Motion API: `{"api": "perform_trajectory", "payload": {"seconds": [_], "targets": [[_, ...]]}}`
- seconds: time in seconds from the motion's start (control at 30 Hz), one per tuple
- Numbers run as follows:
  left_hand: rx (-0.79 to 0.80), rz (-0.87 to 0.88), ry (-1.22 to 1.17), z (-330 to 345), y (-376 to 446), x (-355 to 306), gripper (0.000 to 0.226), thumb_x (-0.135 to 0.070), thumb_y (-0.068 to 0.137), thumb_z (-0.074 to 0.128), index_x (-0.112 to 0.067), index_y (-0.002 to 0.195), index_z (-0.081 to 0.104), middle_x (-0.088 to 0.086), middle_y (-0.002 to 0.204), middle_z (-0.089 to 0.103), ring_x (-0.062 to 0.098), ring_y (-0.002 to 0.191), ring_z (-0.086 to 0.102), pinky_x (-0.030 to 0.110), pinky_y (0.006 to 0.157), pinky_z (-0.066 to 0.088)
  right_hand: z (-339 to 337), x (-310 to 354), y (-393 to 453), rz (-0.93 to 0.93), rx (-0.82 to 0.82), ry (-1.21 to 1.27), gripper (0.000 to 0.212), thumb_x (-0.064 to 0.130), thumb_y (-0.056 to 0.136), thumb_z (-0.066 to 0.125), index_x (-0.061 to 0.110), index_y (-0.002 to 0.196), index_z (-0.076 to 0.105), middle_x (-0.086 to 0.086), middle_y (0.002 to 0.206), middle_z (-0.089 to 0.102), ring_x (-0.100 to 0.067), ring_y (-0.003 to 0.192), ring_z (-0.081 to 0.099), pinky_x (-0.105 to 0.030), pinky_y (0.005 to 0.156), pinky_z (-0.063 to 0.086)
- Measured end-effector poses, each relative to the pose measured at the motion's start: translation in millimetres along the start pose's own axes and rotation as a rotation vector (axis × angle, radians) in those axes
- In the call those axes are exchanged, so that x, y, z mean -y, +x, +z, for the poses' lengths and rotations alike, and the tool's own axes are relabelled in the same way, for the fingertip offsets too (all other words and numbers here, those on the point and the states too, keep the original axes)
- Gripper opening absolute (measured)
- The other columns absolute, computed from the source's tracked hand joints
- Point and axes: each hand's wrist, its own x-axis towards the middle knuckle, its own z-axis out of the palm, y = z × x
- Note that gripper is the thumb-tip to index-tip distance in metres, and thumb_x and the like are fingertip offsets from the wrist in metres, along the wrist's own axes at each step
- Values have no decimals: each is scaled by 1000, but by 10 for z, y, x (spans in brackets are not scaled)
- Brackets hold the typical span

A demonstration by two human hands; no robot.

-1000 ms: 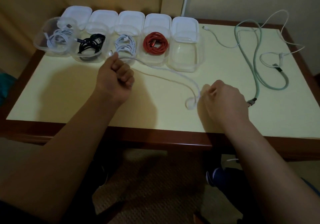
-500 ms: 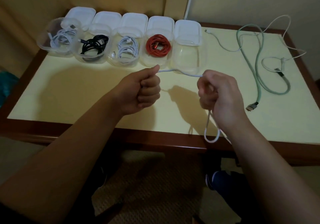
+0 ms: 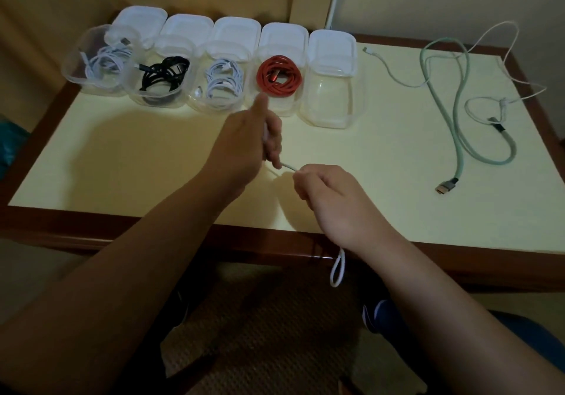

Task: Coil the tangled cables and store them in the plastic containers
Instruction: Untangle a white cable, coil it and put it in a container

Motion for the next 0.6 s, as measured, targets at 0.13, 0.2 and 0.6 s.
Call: {"api": "perform_trajectory", "payload": {"seconds": [0.13,0.2,0.6], "targets": [[58,266,440,37,-136,55,53,-34,113,34,-8,78,65,4,54,56,13,48,54,21,56,42,-66,110,-106,-89,39,68,41,35,88,48,-1,71,54,1,56,38,-13,52,36,-27,50,28],[35,213,314,69,-142,7,53,-35,112,35,-8,78,65,2,56,56,12,48,50,21,53,39,-144,123,-121,-69,112,51,36,28,95,50,7,67,60,0,53,40,-15,49,37,-30,50,31],[416,67,502,-27,-100,-29,57,-24,112,39,-18,62,68,-3,57,66,3,53,56,16,61,43,-162,-29,-88,-81,18,124,38,24,94,60,-10,77,60,-5,53,40,-12,47,35,-30,52,29]]}}
